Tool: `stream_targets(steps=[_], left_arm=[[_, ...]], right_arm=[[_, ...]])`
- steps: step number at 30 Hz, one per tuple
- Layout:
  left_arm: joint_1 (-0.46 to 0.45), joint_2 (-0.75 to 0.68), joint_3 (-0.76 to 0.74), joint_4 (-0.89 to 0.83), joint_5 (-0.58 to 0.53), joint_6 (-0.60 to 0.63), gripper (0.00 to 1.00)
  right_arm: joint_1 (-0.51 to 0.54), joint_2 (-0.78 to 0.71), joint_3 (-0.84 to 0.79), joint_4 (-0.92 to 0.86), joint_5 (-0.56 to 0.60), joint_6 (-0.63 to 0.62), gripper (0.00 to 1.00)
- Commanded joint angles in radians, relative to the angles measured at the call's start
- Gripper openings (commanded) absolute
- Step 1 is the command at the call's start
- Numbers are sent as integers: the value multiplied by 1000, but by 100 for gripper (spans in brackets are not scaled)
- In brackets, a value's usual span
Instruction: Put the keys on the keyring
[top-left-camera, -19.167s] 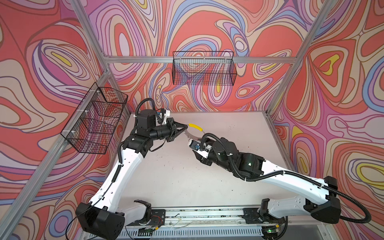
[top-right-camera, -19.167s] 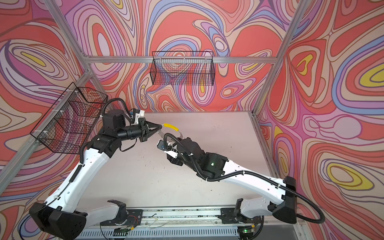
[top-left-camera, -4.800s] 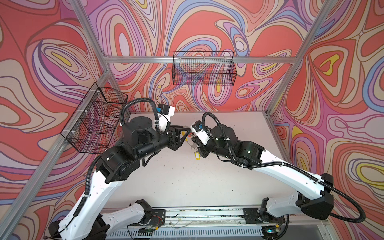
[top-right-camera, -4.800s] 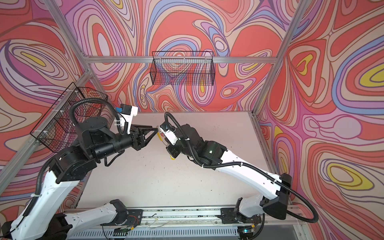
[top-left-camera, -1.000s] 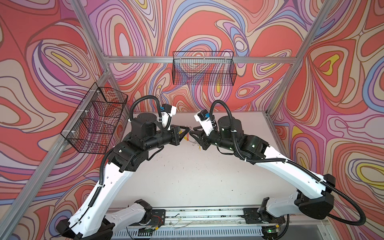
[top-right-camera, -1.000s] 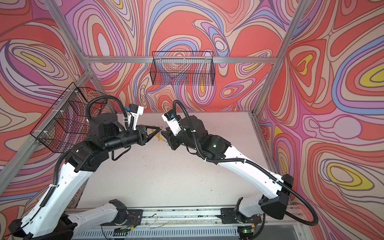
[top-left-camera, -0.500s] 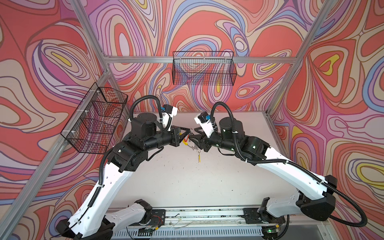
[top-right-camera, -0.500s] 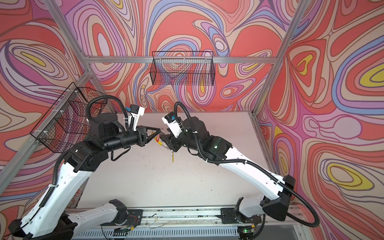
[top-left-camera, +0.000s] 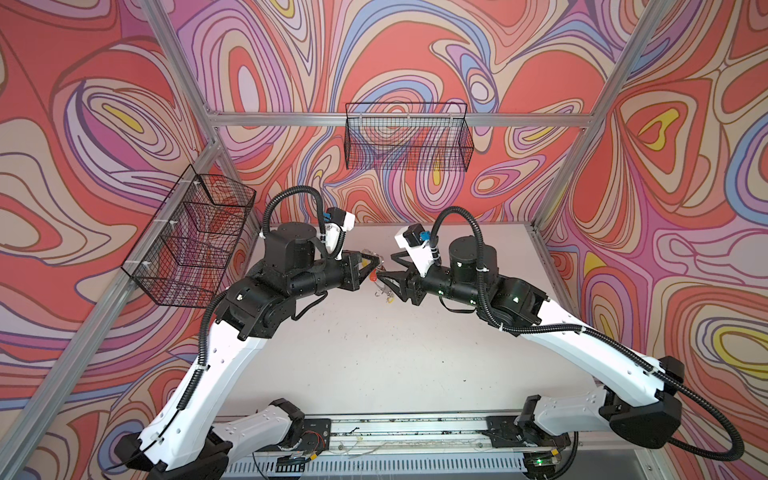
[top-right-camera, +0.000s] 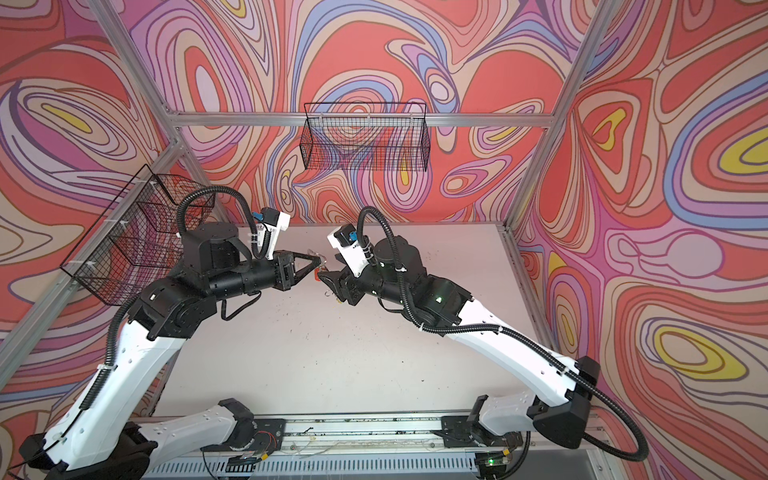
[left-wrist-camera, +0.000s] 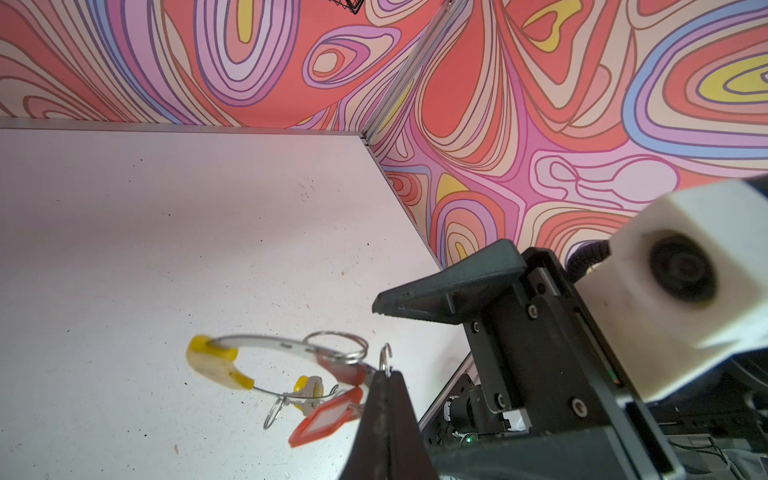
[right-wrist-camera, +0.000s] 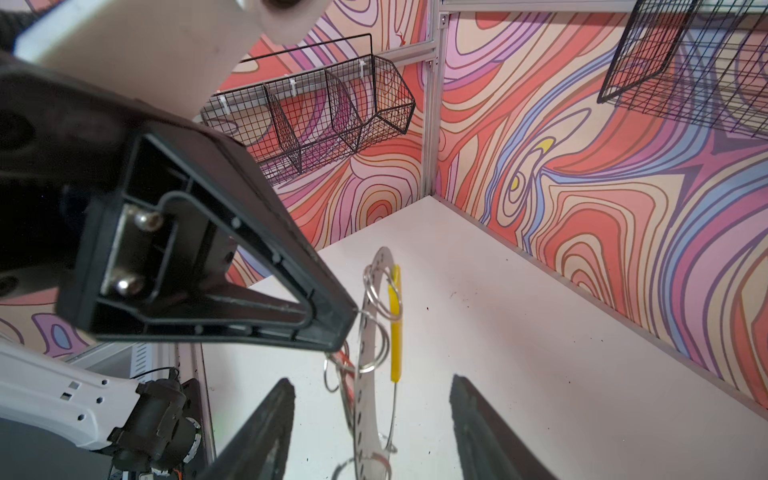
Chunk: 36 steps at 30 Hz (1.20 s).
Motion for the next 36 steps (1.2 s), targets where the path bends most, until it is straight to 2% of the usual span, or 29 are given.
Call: stream_targets(steps=[1,6,12,16,23,29,33,36], left_arm=[[-11,-4,9,52,-13,-29,0],[-27,-4,0,61,-32,-36,0],[-32,-15,-5,46,-44,-31,0],[-32,-34,-10,26,-64,-17,0],[-32,-31,5,-4,-63,0,0],[-32,-3,39,-59,-38,18,0],[-32,9,65,-91,-16,39,0],[-32,7,68,-82,0,42,0]], right_arm=[[-2,23,-28,88,-3,31,64],[0,27,-65,188,9,70,63],[5,26,-92,225,85,78,58],[5,-2,-116,200,145,80,40],[5,-33,-126,144,175,71,17],[5,-43,-133,156,126,59,10],[5,-29,-125,149,112,60,0],[5,-28,-128,154,107,74,0]])
